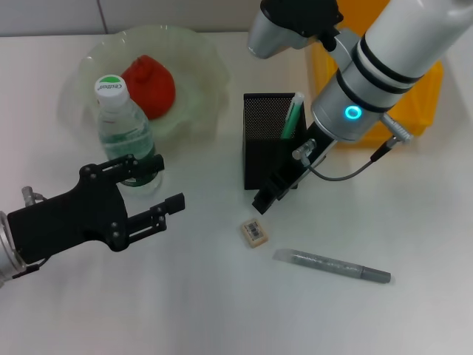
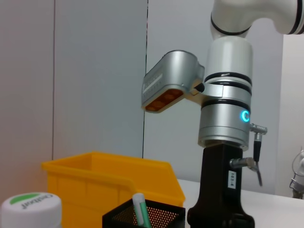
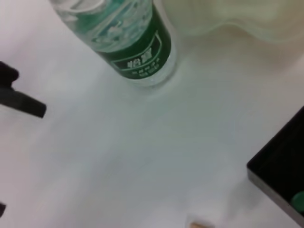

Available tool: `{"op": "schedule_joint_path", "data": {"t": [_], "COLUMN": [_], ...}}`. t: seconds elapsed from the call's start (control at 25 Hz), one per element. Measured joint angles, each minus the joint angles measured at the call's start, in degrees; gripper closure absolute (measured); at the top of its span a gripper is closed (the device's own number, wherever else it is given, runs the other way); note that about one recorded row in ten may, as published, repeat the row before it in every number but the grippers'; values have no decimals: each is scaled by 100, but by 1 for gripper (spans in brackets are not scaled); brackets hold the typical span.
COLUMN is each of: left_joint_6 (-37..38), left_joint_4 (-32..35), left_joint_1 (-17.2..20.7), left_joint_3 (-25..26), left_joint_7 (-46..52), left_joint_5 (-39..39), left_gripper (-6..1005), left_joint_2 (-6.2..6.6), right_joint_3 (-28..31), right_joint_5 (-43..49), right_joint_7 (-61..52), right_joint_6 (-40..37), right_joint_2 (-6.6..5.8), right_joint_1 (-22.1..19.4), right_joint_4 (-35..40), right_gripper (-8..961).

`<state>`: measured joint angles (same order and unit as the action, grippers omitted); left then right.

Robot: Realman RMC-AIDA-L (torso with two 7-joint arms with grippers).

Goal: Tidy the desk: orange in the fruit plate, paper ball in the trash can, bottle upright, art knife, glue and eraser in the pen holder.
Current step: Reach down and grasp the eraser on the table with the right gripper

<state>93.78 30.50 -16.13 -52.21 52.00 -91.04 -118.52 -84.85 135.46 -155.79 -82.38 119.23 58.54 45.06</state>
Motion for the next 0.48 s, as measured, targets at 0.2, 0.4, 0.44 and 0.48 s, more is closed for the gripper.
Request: {"op": "schedule_joint_path", "data": {"t": [0.2, 0.4, 0.44, 0.48], "left_joint_6": [18, 19, 20, 21], "left_joint_4": [0, 0, 0, 1], "left_joint_1": [6, 14, 15, 16], "left_joint_3": [1, 1, 2, 10], "left_joint_7": [3, 11, 13, 26], "left_joint_5": [70, 74, 75, 75], "left_gripper": [353, 353, 353, 353], "left_joint_2": [17, 25, 27, 30], "right_joint_3": [3, 7, 22, 22], "right_joint_5": [3, 7, 7, 7], "right_joint_7": [2, -8, -26, -26], "right_joint_6": [-99, -154, -234, -234], "right_joint_2": [1, 3, 3, 3], "right_joint_1": [-27, -19, 1, 1], "right_joint_4": [57, 16, 19, 19], "right_gripper": [551, 550, 550, 550]}}
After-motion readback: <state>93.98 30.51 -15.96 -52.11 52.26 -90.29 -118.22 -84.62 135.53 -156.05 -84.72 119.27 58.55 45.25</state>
